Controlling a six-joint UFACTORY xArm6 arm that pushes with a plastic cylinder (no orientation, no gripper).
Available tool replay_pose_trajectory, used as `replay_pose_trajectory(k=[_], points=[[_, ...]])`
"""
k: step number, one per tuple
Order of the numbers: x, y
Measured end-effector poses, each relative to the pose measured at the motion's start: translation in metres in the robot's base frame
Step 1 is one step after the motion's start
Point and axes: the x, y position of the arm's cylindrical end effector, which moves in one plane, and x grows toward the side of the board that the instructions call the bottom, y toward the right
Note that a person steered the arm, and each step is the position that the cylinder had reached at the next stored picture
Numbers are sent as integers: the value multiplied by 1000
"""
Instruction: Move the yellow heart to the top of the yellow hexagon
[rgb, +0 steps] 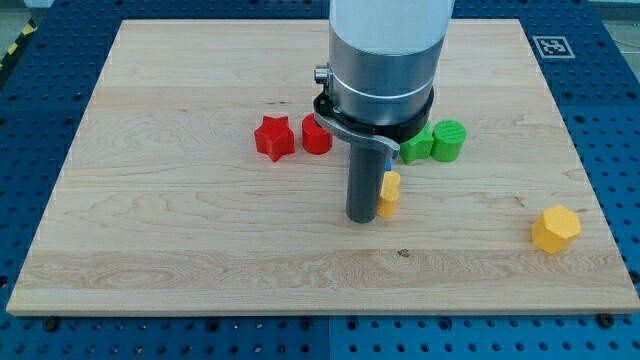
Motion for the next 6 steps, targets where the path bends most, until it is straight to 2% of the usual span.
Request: replay_pose_trajectory(k=[3, 6], points=[[0, 32], [-17, 26]])
